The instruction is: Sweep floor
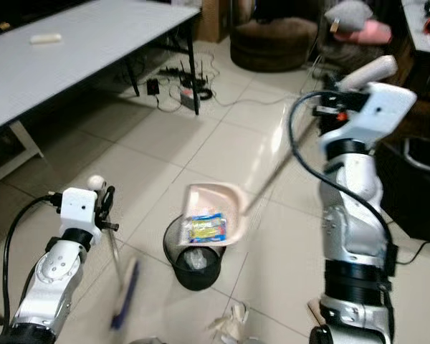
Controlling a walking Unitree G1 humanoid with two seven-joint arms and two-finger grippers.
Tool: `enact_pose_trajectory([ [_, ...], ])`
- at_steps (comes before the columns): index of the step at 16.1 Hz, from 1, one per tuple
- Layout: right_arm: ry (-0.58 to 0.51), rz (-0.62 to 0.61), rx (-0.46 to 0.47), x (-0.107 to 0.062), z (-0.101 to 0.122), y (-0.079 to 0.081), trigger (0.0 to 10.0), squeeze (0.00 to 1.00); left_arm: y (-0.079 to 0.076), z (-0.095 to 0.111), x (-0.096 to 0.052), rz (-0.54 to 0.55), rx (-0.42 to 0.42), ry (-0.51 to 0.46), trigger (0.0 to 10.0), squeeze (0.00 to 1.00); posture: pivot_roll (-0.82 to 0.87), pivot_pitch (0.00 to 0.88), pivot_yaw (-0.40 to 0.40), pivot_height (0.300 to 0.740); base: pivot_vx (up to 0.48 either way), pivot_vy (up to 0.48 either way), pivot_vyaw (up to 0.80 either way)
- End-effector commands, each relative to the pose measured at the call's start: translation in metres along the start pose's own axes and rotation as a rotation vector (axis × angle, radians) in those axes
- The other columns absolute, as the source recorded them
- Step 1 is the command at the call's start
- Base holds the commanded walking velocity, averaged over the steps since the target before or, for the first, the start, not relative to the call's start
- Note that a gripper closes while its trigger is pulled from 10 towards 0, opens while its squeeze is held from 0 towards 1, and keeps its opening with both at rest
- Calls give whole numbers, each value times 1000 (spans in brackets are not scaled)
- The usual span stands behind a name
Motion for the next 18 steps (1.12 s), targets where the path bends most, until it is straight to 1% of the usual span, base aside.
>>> enact_pose_trajectory([
  [1, -76, 24, -3, 7, 15, 6, 10000, 0, 5, 6, 2, 16, 26, -25, 10000, 0, -18, 22, 65, 740, 0, 0, 0],
  [2, -77, 29, -21, 8, 14, 7, 10000, 0, 5, 6, 3, 15, 28, -25, 10000, 0, -18, 21, 65, 740, 0, 0, 0],
  [3, -85, 50, -62, 10, 13, 12, 10000, 0, 3, 5, 2, 10, 30, -23, 10000, 0, -19, 21, 66, 740, 0, 0, 0],
  [7, -115, 62, -93, 14, 10, 20, 10000, 0, 2, 5, 1, 5, 35, -24, 10000, 0, -16, 16, 65, 740, 0, 0, 0],
  [9, -138, 132, -125, 17, 5, 38, 10000, 0, 2, 5, 1, 4, 38, -24, 10000, 0, -14, 15, 66, 740, 0, 0, 0],
  [10, -146, 163, -139, 17, 5, 44, 10000, 0, 2, 6, 1, 3, 39, -24, 10000, 0, -14, 15, 66, 740, 0, 0, 0],
  [11, -163, 256, -179, 16, 1, 65, 10000, 0, 2, 5, 1, 2, 42, -24, 10000, 0, -8, 9, 60, 740, 0, 0, 0],
  [12, -182, 320, -210, 14, 0, 78, 10000, 0, 2, 5, 0, 1, 43, -24, 10000, 0, -7, 7, 59, 740, 0, 0, 0],
  [13, -200, 386, -223, 12, -1, 92, 10000, 0, 2, 5, 0, 1, 44, -24, 10000, 0, -6, 5, 57, 740, 0, 0, 0],
  [15, -208, 471, -230, 7, -6, 110, 10000, 0, 2, 6, 0, 1, 44, -25, 10000, 0, -7, 3, 53, 740, 0, 0, 0],
  [16, -214, 568, -256, -1, -11, 129, 10000, 0, 2, 7, 1, 2, 45, -27, 10000, 0, -4, 6, 45, 740, 0, 0, 0],
  [17, -217, 639, -261, -10, -15, 144, 10000, 0, 3, 7, 3, 8, 43, -28, 10000, 0, -3, 5, 42, 740, 0, 0, 0],
  [18, -218, 679, -270, -14, -17, 151, 10000, 0, 3, 8, 3, 9, 43, -29, 10000, 0, -2, 6, 40, 740, 0, 0, 0],
])
Point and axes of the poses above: a point about 5 cm out from each wrist's last joint towards the gripper, its own x axis pointing out of the wrist towards the gripper, its own z axis along the axis of the wrist's last joint, y = z × x, the point moved 3 cm from there along x, pointing out of the wrist towards the gripper, and after that the axes turned 4 degrees about x, right-handed, at the moved point
